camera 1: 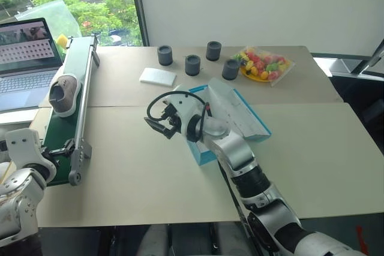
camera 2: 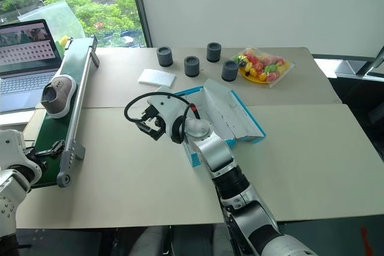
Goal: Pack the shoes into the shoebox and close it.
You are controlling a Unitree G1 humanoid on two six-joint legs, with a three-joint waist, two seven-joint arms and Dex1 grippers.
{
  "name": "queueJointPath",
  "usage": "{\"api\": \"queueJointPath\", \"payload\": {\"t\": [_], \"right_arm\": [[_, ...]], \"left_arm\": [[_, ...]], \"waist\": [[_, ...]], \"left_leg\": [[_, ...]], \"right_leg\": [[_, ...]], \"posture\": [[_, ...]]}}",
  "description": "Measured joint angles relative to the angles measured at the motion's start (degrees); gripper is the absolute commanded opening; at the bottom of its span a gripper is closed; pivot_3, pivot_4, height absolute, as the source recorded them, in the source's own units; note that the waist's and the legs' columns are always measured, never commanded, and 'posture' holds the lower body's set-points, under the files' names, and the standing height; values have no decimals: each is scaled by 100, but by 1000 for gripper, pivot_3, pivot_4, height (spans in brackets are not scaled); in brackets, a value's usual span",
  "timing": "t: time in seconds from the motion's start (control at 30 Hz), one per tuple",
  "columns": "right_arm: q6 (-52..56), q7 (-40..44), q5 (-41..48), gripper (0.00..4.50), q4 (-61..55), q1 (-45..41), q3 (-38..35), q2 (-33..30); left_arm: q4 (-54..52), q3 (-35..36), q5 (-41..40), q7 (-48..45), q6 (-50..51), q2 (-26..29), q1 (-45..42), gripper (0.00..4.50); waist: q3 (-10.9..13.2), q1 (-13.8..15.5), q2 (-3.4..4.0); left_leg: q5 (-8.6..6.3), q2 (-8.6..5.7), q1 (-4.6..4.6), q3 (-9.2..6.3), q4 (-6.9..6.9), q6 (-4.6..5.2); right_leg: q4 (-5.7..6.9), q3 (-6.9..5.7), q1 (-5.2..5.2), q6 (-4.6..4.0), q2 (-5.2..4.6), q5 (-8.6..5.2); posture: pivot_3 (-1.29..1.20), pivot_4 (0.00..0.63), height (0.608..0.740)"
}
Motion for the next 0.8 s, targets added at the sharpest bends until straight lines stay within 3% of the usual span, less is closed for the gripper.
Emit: {"api": "queueJointPath", "payload": {"t": [0.07,0.13,0.4,0.8], "right_arm": [[0,-4,-4,4467,48,58,1,0],[-3,-19,-5,4467,2,4,-19,5],[-4,-27,-5,4467,-5,7,-9,71],[-4,-65,3,4467,-4,7,-35,120]], "left_arm": [[47,-19,2,0,0,4,-2,4500],[47,-19,1,0,-3,21,-71,4500],[49,-21,4,23,-2,20,-71,4500],[186,107,3,281,636,21,-67,4500]], "waist": [[-255,1,-30],[-340,-19,-52],[-481,-20,-108],[-539,-71,-118]], "left_leg": [[-8,0,-14,8,-25,-28],[-12,2,6,10,-28,-33],[-8,56,59,28,-18,-41],[-13,82,73,52,-22,-51]], "right_leg": [[2,9,-32,1,2,-2],[-13,10,-6,1,7,-2],[-13,33,28,-32,75,23],[-9,57,23,-45,99,31]], "posture": [[0,0,740],[0,0,740],[0,0,740],[0,0,740]]}}
